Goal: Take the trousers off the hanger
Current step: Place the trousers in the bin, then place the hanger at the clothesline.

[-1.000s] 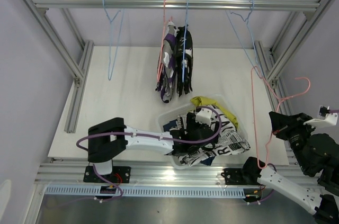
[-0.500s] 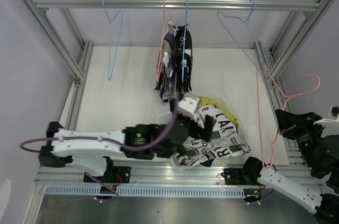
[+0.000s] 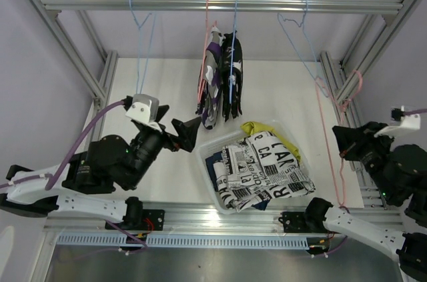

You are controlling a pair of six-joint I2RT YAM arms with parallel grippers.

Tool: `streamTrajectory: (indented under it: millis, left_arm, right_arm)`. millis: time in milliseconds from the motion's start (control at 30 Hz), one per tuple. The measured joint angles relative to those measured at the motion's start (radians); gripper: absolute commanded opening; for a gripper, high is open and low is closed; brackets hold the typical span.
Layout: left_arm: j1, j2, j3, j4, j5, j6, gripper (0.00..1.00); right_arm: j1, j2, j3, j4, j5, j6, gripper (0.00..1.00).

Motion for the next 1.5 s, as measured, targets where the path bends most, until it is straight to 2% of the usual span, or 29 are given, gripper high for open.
streamTrajectory:
  millis: [167,367,533,733,867,1000,1100,1500]
  left_arm:
    - [0.05,-0.054,-0.049,-0.043,-0.007,0.044,0.99]
    - [0.142,-0.103,-0.111,-0.068,0.032,0.07,0.99]
    - [0.187,-0.14,-0.187,-0.01,0.058,0.134,0.99]
    - [0.257,-0.202,-0.312,0.05,0.101,0.174,0.99]
    - [0.277,-0.237,-0.349,0.085,0.108,0.191,0.99]
    - [0.299,-0.274,-0.382,0.119,0.119,0.192,0.99]
    - [0.311,-0.282,-0.403,0.131,0.121,0.192,0.99]
    - [0.314,-0.265,-0.433,0.134,0.151,0.191,1.0]
  right_arm:
    - [0.002,0.093,-0.013,0.005,-0.06,-0.021,0.0]
    - [0.003,0.105,-0.09,0.024,-0.078,-0.022,0.0]
    - [0.003,0.13,-0.148,0.094,-0.093,-0.033,0.0]
    - [-0.014,0.234,-0.201,0.207,-0.13,-0.075,0.0]
    - [-0.111,0.327,-0.197,0.303,-0.229,-0.122,0.0]
    - [-0.29,0.423,-0.15,0.359,-0.358,-0.159,0.0]
    - [-0.373,0.505,-0.086,0.395,-0.422,-0.183,0.0]
    - [-0.486,0.742,0.142,0.495,-0.597,-0.223,0.0]
